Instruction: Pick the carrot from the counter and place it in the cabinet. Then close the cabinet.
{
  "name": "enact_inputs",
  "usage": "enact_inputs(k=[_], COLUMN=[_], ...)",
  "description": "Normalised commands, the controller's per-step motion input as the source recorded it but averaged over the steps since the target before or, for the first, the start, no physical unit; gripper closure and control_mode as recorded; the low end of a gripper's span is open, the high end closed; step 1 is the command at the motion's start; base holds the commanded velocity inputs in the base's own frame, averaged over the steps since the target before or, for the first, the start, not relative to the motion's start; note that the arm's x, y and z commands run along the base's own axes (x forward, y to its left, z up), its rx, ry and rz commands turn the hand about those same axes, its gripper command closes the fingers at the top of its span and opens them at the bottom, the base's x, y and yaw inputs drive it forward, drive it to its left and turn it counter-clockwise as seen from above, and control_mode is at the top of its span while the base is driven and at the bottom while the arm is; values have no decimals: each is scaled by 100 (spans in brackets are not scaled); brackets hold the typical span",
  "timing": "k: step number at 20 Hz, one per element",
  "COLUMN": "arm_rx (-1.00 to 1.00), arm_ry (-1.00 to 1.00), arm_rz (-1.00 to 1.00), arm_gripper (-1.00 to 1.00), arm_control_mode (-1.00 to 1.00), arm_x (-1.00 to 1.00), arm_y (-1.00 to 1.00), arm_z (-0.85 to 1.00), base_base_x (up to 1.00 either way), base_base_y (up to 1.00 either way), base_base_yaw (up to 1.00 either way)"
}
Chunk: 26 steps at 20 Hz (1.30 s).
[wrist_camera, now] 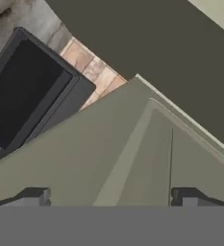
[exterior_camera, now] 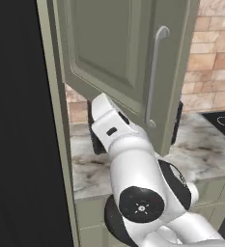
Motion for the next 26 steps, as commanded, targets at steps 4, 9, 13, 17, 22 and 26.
enact_inputs(k=[4,9,13,17,22,26], arm_rx=[-17,-17,-17,-16,-16,-14], arm_ry=[13,12,10,7,4,2], arm_rz=[-4,-2,0,0,0,0], arm_gripper=[-100,-100,-100,-100,-100,-100], arm_control_mode=[-100,-100,-100,-100,-100,-100], arm_x=[24,41,49,50,54,67], arm_y=[-74,-66,-64,-59,-51,-34], arm_z=[9,7,5,0,0,0], base_base_x=[0,0,0,0,0,0], base_base_y=[0,0,0,0,0,0], base_base_yaw=[0,0,0,0,0,0])
